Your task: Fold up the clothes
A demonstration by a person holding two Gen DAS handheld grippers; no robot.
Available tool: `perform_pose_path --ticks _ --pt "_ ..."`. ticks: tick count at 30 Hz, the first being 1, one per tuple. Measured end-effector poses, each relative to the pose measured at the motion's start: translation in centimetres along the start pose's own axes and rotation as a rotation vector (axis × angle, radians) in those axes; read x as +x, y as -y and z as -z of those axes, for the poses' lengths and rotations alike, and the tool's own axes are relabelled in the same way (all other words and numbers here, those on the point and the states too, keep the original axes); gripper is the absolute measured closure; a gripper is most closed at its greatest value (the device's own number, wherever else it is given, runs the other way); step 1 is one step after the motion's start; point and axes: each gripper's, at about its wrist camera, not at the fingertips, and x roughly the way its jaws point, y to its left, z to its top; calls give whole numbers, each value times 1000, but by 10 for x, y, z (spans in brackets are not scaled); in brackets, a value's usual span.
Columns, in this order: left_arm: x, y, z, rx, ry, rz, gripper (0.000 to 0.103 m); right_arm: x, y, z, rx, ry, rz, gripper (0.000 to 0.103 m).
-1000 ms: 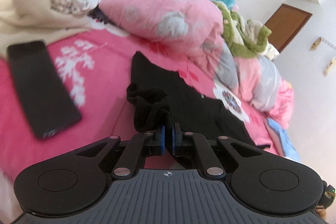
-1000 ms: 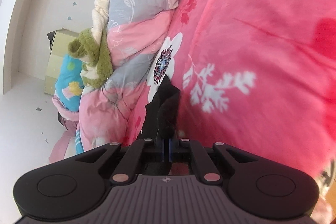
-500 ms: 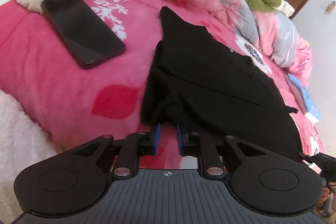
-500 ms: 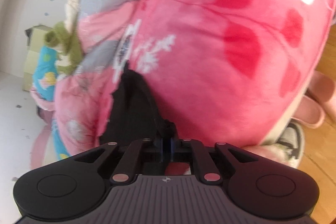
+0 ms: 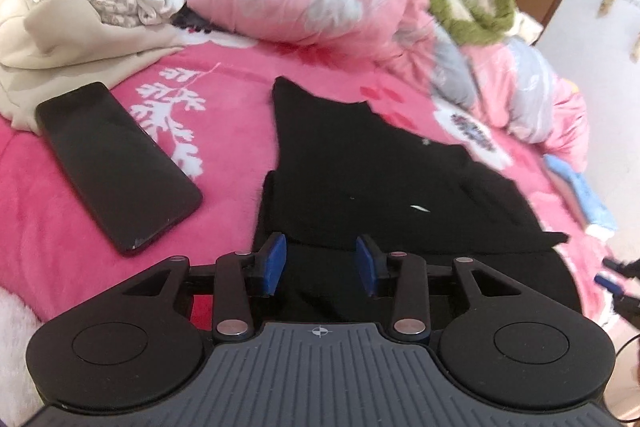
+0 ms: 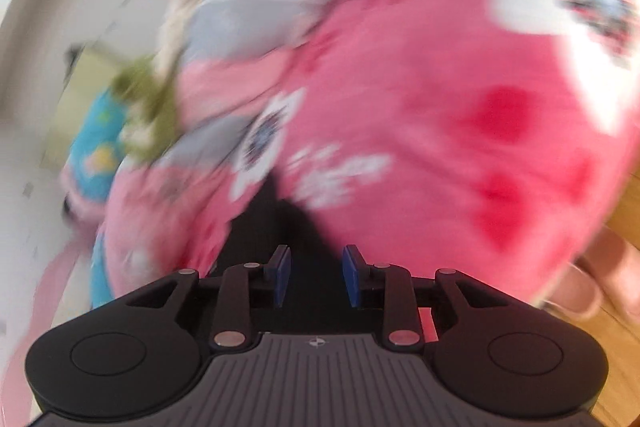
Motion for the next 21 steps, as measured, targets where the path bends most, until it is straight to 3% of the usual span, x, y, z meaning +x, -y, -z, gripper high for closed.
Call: perform_pose_path --ticks 4,8,11,17,21 --pt "16 -5 -2 21 -52 0 65 33 -46 -1 -113 -83 -72 72" --pt "22 -8 5 48 -107 14 65 85 -106 31 -326 -237 -133 72" --pt "12 -12 4 43 -97 25 65 122 -153 59 -511 -343 -173 72" --pt "-9 -31 9 34 -114 60 65 138 -222 125 -914 -411 -256 72" --pt "-14 -39 20 47 -156 67 65 128 -234 148 -1031 -398 -280 72"
